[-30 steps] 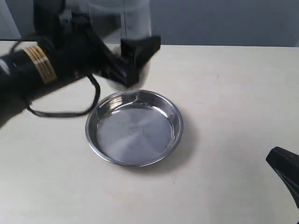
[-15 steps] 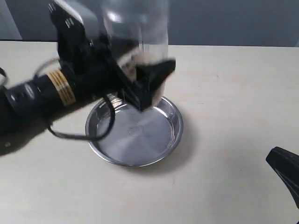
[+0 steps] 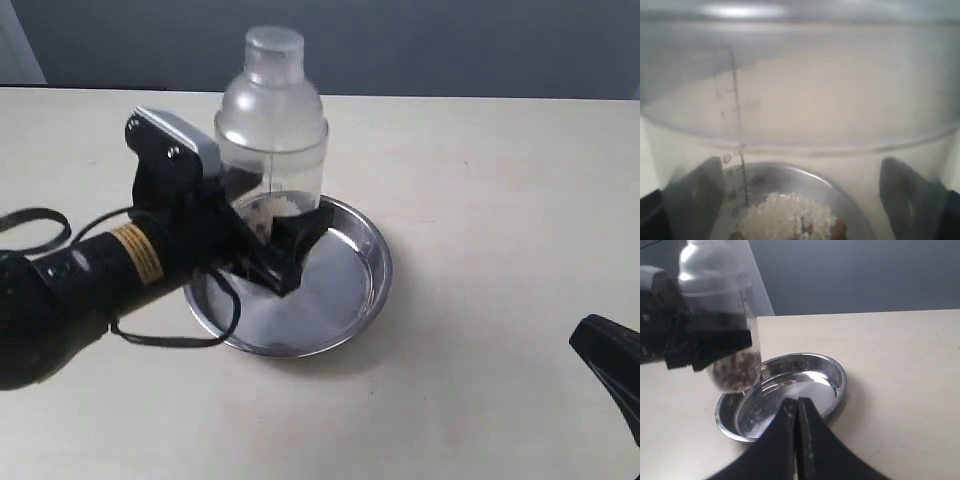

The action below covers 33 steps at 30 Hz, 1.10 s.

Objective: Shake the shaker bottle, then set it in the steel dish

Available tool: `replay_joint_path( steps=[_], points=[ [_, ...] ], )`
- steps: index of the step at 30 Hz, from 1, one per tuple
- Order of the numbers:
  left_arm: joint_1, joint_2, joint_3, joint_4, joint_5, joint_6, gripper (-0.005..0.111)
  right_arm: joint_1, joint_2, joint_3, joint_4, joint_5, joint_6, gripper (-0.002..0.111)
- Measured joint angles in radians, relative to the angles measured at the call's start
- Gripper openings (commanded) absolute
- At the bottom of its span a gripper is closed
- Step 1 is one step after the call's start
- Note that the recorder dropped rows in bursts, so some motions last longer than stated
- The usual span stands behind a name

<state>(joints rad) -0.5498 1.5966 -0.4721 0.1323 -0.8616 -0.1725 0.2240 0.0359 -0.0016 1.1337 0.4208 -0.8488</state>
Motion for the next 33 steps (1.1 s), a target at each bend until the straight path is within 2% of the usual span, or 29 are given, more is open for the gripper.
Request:
replay_joint_path(
  steps=[3, 6, 8, 14, 20, 24, 27, 30, 33],
  points=[
    [-0.002, -0.047, -0.03, 0.03, -0.048, -0.023, 0.0, 0.0, 0.0, 0.0, 0.0, 0.0, 0.0, -0.001],
    [0.0, -0.146, -0.125, 0.04, 0.027, -0.025, 0.0, 0.0, 0.0, 0.0, 0.0, 0.0, 0.0, -0.001],
    [0.0, -0.16, -0.145, 0.066, 0.08, -0.028, 0.0, 0.0, 0.0, 0.0, 0.0, 0.0, 0.0, -0.001],
    [-0.024, 0.025, -0.029, 0.111, 0.096, -0.032, 0.0, 0.0, 0.0, 0.0, 0.0, 0.0, 0.0, -0.001],
    [-0.024, -0.146, -0.099, 0.051, 0.06, -0.009, 0.0, 0.0, 0.0, 0.0, 0.0, 0.0, 0.0, -0.001],
    [-0.024, -0.075, -0.071, 0.038, 0.084, 0.043, 0.0, 0.0, 0.0, 0.0, 0.0, 0.0, 0.0, -0.001],
    [-0.024, -0.028, -0.04, 0.05, 0.094, 0.01, 0.0, 0.0, 0.0, 0.0, 0.0, 0.0, 0.0, -0.001],
    [-0.024, -0.12, -0.085, 0.074, 0.062, -0.026, 0.0, 0.0, 0.0, 0.0, 0.0, 0.0, 0.0, -0.001],
    [-0.024, -0.186, -0.126, 0.078, 0.104, 0.016, 0.0, 0.0, 0.0, 0.0, 0.0, 0.0, 0.0, -0.001]
  ],
)
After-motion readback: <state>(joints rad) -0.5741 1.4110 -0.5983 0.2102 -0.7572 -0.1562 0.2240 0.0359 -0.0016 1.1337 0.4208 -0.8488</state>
